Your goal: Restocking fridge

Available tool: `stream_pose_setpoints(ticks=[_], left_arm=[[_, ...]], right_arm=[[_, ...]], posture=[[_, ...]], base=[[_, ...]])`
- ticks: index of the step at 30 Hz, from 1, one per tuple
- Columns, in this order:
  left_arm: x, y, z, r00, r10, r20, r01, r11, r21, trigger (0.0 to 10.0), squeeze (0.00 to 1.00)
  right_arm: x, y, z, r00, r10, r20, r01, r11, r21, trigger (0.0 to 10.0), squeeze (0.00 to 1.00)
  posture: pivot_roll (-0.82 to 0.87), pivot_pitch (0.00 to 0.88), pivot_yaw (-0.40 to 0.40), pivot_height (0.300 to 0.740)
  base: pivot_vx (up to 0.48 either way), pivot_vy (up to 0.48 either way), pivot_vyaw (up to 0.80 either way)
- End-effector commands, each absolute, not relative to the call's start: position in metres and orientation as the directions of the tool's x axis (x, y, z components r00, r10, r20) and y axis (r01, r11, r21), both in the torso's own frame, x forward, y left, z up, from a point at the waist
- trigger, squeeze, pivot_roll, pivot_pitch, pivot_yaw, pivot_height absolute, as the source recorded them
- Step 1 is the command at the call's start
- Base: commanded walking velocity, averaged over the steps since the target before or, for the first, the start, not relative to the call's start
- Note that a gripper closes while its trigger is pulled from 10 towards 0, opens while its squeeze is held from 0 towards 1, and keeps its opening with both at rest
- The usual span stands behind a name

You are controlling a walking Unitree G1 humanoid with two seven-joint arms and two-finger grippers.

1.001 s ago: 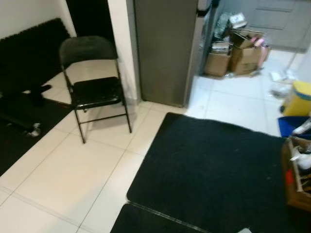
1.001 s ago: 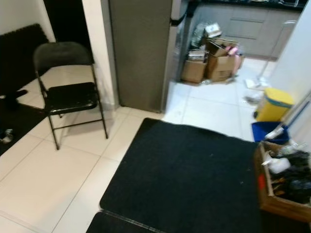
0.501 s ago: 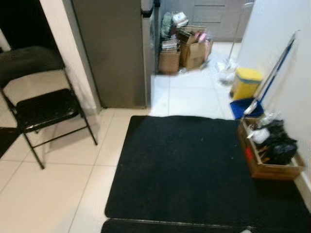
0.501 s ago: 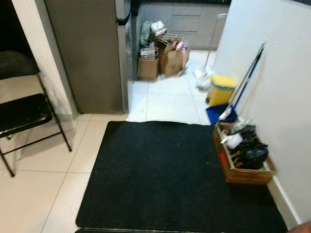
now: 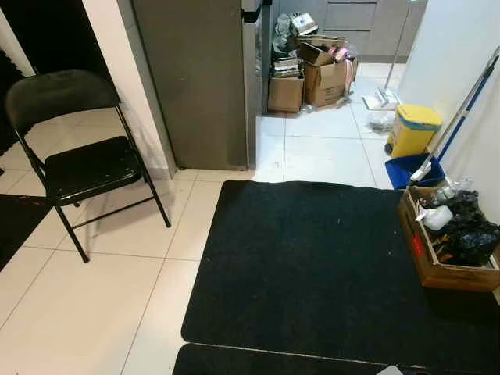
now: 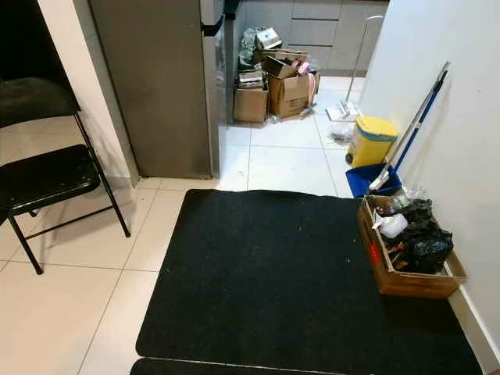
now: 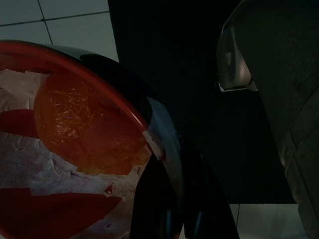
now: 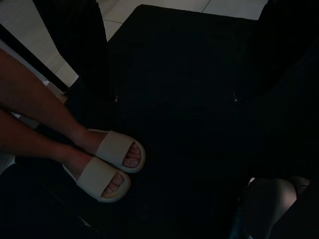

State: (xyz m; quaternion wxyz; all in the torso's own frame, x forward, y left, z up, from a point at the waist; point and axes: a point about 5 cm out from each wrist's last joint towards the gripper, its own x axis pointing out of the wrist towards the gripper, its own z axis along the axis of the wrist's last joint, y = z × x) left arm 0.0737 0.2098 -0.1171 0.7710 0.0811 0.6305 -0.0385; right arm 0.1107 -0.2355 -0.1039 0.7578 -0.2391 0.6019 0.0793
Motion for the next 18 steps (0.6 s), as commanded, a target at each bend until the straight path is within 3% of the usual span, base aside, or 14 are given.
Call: stream_pose_setpoints(ticks=[1,14,18], left_arm=[[0.0799,0.205,-0.1166,0.231,0.024,-0.973,0.153,0.986,0.061,10.0,0.0],[0.083,0.2058,-0.1157,0.236,0.014,-0.972,0.168,0.984,0.055,10.0,0.0],[0.0847,0.2047,-0.1156,0.239,0.01,-0.971,0.174,0.983,0.052,10.0,0.0]], right_arm=[[0.1117,-0.2347,-0.1038,0.27,-0.168,-0.948,-0.409,0.872,-0.271,10.0,0.0],[0.115,-0.233,-0.1033,0.278,-0.165,-0.946,-0.407,0.872,-0.272,10.0,0.0],[0.1147,-0.2327,-0.1035,0.271,-0.163,-0.949,-0.396,0.88,-0.264,10.0,0.0]], posture=[[-0.03,0.0,-0.015,0.74],[-0.03,0.0,-0.01,0.74],[-0.03,0.0,-0.008,0.74]], base=[[0.0,0.0,0.0],[0.229,0.0,0.0],[0.277,0.0,-0.79]])
